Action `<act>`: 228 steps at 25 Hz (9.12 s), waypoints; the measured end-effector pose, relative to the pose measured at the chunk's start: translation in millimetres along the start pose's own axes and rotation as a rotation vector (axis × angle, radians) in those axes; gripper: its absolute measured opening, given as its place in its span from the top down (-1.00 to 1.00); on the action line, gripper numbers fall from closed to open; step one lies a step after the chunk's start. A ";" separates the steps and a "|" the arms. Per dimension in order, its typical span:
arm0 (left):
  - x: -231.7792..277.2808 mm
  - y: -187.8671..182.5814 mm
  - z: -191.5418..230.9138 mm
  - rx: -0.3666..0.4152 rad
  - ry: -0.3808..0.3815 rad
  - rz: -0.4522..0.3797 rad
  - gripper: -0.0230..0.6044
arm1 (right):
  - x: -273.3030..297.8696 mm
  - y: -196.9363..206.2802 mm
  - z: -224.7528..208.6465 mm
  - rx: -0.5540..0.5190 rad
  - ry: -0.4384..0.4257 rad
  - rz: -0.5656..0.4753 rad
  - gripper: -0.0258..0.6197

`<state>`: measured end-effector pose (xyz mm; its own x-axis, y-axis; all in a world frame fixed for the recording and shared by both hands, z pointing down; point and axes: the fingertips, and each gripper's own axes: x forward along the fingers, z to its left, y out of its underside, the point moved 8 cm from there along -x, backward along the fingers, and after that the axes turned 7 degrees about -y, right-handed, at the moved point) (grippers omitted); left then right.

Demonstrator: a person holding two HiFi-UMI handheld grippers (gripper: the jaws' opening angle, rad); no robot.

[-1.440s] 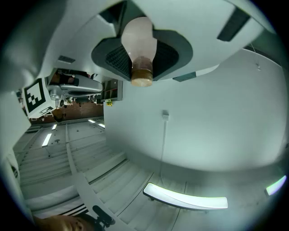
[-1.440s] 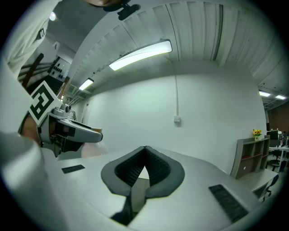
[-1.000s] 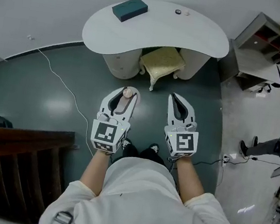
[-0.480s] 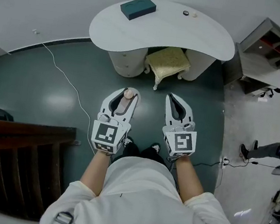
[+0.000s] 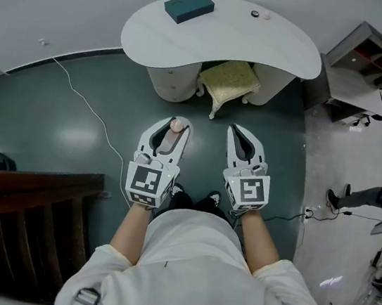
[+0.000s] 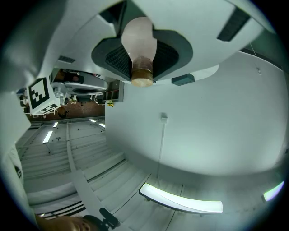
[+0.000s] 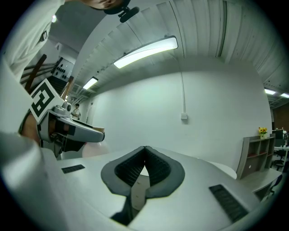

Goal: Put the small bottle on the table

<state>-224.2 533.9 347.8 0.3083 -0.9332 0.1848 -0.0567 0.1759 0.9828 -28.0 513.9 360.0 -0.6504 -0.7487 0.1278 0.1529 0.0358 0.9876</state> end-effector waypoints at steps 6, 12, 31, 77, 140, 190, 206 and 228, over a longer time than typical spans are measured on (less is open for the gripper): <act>5.5 3.9 22.7 0.013 0.053 0.001 0.44 | 14.9 -1.1 12.9 0.017 0.053 0.012 0.92; 20.7 10.2 36.9 -0.004 0.084 0.008 0.44 | 29.1 6.8 9.2 0.013 0.063 0.026 0.92; 228.8 -30.7 21.0 0.020 0.051 0.033 0.44 | 127.6 19.4 -189.2 0.065 0.029 -0.005 0.92; 605.1 -82.5 108.3 0.063 0.178 0.102 0.44 | 371.5 38.9 -442.2 0.131 0.066 0.104 0.92; 914.9 60.7 2.9 0.148 0.345 0.362 0.44 | 445.6 196.3 -673.4 0.339 0.081 0.370 0.92; 862.0 79.3 14.7 0.065 0.335 0.450 0.53 | 447.9 196.2 -634.4 0.309 0.001 0.423 0.92; 759.2 56.2 93.4 -0.143 -0.057 0.405 0.86 | 502.7 163.4 -552.3 0.253 -0.128 0.369 0.92; 733.4 -122.3 129.8 -0.079 -0.124 -0.057 0.86 | 499.9 -12.6 -574.4 0.040 -0.014 0.015 0.92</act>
<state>-114.5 -212.7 363.3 0.1885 -0.9731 0.1328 0.0339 0.1416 0.9893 72.3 -241.1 359.1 -0.6588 -0.7386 0.1432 0.1326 0.0733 0.9885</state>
